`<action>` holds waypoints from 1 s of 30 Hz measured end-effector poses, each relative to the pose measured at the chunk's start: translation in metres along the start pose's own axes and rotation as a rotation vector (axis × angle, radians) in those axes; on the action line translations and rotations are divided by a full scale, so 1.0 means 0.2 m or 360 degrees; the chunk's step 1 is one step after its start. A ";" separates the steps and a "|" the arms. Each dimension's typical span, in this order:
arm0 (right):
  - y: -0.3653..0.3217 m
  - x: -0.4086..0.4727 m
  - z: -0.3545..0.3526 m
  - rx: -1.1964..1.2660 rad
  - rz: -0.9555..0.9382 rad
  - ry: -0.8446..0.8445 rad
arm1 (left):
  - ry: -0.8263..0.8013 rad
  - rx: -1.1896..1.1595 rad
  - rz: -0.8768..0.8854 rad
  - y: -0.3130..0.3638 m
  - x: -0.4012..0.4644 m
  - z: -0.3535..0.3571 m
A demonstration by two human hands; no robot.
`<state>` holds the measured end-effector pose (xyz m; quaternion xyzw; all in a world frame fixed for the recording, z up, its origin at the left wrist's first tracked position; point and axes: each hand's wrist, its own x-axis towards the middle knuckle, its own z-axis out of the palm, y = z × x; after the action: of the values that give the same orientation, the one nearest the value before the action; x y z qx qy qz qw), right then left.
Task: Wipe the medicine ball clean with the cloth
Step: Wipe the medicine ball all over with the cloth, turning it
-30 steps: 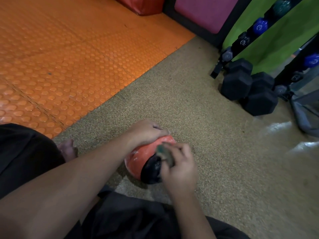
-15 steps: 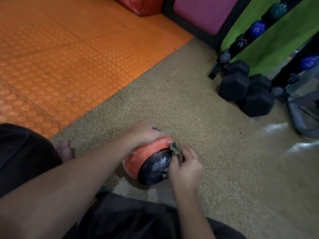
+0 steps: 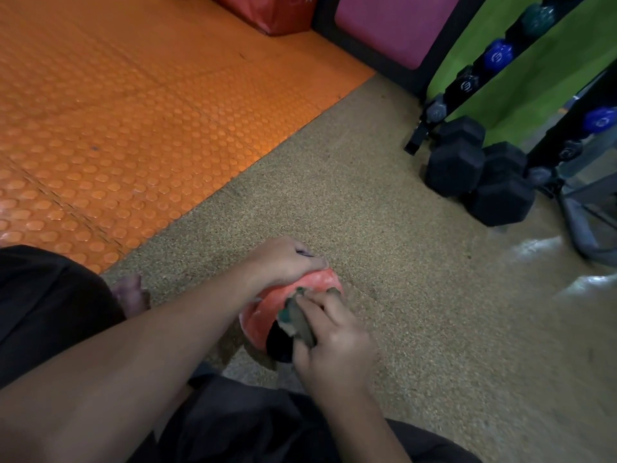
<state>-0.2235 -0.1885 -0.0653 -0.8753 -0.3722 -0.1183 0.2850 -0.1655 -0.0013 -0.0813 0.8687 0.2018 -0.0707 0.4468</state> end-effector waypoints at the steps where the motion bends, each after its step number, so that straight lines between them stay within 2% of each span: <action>1: 0.03 0.01 0.00 -0.0008 -0.0023 -0.0003 | 0.0010 -0.0011 0.0002 -0.01 0.00 0.00; 2: 0.08 0.03 -0.01 0.0025 0.0098 0.0051 | 0.0019 -0.0013 0.0003 0.00 0.00 0.00; 5: 0.20 0.09 -0.01 0.0189 0.0746 0.0336 | 0.0010 0.0026 -0.0016 0.01 -0.01 0.01; 6: 0.19 0.09 -0.01 0.0133 0.0774 0.0358 | -0.0002 0.0040 -0.0016 0.02 0.00 0.01; 8: 0.09 0.05 0.01 0.0023 0.0477 0.0243 | -0.0023 0.0040 -0.0008 0.02 0.01 0.00; 10: -0.02 -0.01 0.01 -0.0025 0.0027 -0.0018 | -0.0027 0.0004 -0.0008 0.00 0.02 0.00; 12: 0.00 -0.01 0.01 -0.0077 -0.0136 -0.0114 | -0.0015 -0.0015 -0.0002 -0.01 0.02 0.00; 13: 0.04 0.02 0.00 -0.0016 -0.0023 -0.0043 | -0.0005 -0.0019 0.0000 -0.02 0.02 0.00; 16: 0.17 0.10 0.00 0.0237 0.0676 0.0330 | 0.0001 0.0005 -0.0017 0.00 0.01 0.00; 17: 0.18 0.11 0.00 0.0227 0.0779 0.0406 | -0.0001 0.0024 -0.0022 0.01 0.00 0.00; 19: 0.13 0.08 0.01 0.0114 0.0627 0.0398 | -0.0009 0.0064 -0.0017 0.03 0.00 0.00; 22: -0.05 0.00 0.00 0.0010 -0.0017 -0.0031 | -0.0004 0.0081 -0.0037 0.03 0.00 0.00; 24: -0.04 0.00 0.00 -0.0094 -0.0188 -0.0175 | -0.0005 0.0078 -0.0039 0.03 0.01 0.01; 25: -0.01 0.02 0.00 -0.0045 -0.0113 -0.0106 | -0.0001 0.0068 -0.0036 0.03 0.01 0.01; 28: 0.15 0.10 -0.02 0.0112 0.0414 0.0299 | -0.0017 0.0039 -0.0071 0.04 0.02 0.02; 30: 0.18 0.11 -0.01 0.0090 0.0530 0.0369 | -0.0062 0.0050 -0.0118 0.06 0.03 0.02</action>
<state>-0.1822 -0.1968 -0.0680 -0.8970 -0.1903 -0.1590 0.3660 -0.1542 -0.0083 -0.0770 0.8660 0.2242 -0.1072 0.4340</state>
